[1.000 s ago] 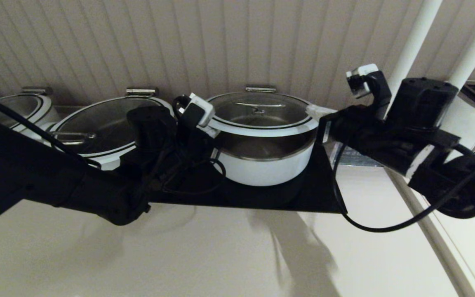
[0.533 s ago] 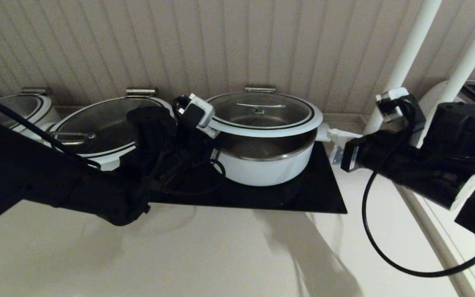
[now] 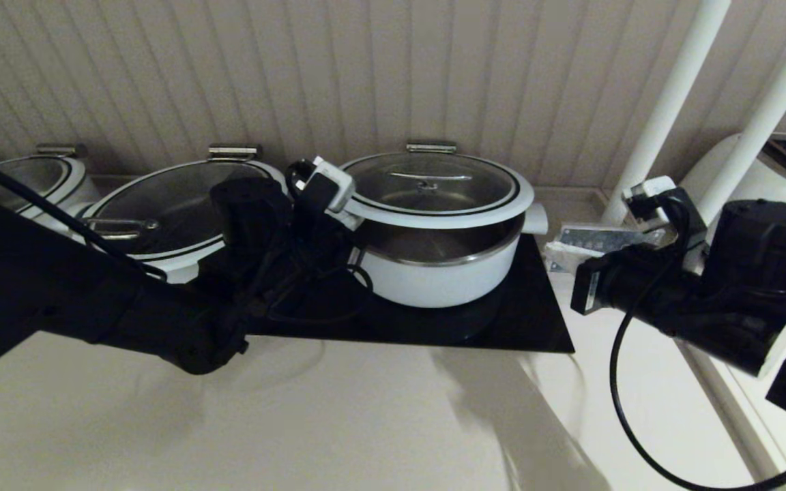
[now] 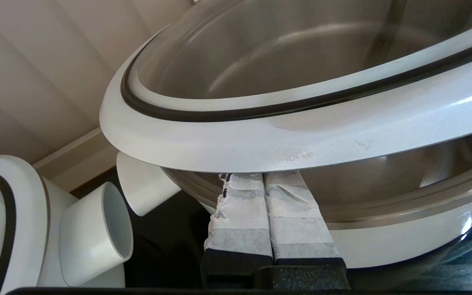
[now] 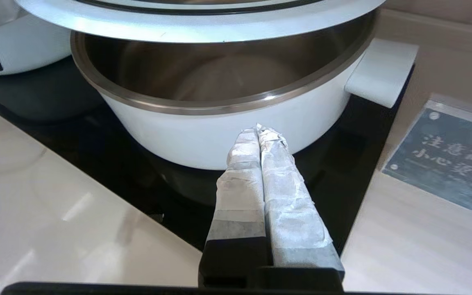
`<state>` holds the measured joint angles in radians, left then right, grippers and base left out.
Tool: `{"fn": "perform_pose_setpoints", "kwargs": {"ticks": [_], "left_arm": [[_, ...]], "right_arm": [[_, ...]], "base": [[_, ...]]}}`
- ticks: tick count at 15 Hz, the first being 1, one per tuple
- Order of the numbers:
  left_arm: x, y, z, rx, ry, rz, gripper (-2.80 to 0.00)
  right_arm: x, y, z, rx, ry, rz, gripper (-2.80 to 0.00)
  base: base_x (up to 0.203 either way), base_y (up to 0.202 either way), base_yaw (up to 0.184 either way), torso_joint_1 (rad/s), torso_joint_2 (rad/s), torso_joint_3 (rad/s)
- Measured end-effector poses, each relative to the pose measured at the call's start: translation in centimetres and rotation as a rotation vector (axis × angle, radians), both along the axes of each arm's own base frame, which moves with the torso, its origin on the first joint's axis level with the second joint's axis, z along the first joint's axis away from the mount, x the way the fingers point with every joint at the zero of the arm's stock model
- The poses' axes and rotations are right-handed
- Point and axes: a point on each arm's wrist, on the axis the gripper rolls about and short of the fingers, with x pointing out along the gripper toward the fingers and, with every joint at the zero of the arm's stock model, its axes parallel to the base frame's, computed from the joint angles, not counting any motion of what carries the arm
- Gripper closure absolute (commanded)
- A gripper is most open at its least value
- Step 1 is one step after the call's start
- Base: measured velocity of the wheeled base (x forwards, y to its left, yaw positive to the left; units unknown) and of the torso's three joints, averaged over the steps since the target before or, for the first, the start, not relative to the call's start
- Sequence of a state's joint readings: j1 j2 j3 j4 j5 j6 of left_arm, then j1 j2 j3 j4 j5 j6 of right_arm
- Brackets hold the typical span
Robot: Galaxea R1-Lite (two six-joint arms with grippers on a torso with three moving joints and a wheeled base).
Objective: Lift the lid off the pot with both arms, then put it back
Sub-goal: Open the pot lid completely
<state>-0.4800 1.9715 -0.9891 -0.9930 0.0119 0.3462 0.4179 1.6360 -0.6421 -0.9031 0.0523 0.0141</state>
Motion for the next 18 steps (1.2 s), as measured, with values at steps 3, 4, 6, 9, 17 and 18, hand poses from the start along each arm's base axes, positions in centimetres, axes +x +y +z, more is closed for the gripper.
{"fn": "perform_pose_setpoints", "kwargs": {"ticks": [3, 4, 6, 9, 17, 18], "left_arm": [[0.0, 0.0, 0.0, 0.000, 0.000, 0.000, 0.00], [0.0, 0.0, 0.0, 0.000, 0.000, 0.001, 0.00], [0.0, 0.0, 0.1, -0.001, -0.003, 0.001, 0.00], [0.0, 0.0, 0.1, -0.002, -0.005, 0.001, 0.00], [0.0, 0.0, 0.1, -0.005, -0.001, 0.001, 0.00], [0.0, 0.0, 0.1, -0.005, -0.001, 0.001, 0.00]], "right_arm": [[0.8, 0.5, -0.5, 0.016, -0.023, 0.006, 0.00], [1.1, 0.8, -0.7, 0.019, -0.032, 0.012, 0.00], [1.8, 1.5, -1.1, 0.023, -0.038, 0.025, 0.00], [2.6, 2.6, -1.6, 0.021, -0.031, 0.045, 0.00], [5.1, 4.5, -1.9, 0.032, -0.048, 0.061, 0.00], [5.5, 4.7, -2.0, 0.033, -0.049, 0.061, 0.00]], "base": [[0.000, 0.000, 0.000, 0.000, 0.00, 0.000], [0.000, 0.000, 0.000, 0.000, 0.00, 0.000], [0.000, 0.000, 0.000, 0.000, 0.00, 0.000], [0.000, 0.000, 0.000, 0.000, 0.00, 0.000], [0.000, 0.000, 0.000, 0.000, 0.00, 0.000], [0.000, 0.000, 0.000, 0.000, 0.00, 0.000]]}}
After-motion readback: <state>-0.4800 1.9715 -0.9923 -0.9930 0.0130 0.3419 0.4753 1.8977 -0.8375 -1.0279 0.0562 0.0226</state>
